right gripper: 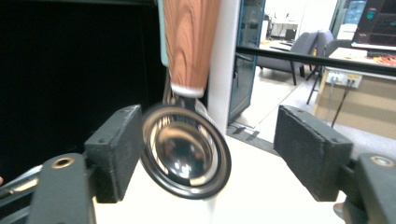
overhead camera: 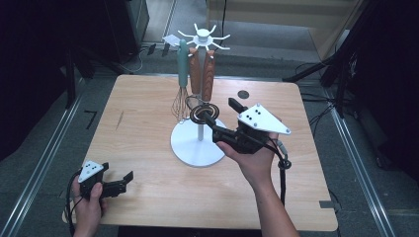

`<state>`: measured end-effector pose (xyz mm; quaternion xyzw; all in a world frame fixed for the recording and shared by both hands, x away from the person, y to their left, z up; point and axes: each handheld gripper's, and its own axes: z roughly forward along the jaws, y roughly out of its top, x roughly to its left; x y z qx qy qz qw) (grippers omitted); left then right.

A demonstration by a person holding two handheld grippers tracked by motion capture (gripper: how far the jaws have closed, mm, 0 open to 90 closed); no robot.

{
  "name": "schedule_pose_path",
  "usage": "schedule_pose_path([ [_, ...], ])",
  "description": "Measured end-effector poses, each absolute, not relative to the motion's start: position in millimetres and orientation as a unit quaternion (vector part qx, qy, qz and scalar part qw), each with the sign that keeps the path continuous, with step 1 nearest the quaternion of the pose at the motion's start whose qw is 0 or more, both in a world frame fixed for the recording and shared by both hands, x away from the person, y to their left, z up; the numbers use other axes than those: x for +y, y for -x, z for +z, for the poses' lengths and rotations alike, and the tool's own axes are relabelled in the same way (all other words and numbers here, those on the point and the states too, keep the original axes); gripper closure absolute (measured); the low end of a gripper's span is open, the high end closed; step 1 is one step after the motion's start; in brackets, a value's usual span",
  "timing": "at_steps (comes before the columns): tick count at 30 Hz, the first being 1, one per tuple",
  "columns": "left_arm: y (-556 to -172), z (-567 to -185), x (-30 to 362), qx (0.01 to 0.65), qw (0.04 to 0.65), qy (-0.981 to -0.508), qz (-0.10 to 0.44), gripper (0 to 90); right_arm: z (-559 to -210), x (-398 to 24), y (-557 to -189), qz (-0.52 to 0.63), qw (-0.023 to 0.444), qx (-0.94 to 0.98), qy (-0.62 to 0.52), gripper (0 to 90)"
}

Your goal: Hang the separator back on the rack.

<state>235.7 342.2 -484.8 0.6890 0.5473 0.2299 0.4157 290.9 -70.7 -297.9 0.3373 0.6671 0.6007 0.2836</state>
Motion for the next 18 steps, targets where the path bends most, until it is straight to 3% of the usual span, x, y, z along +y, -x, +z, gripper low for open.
schedule_pose_path([
  [18, -235.2, -484.6, 341.6, 0.546, 0.414, -0.690, 0.232, 0.0, -348.6, -90.8, -284.9, 0.560, 0.272, 0.688, -0.373, 19.8],
])
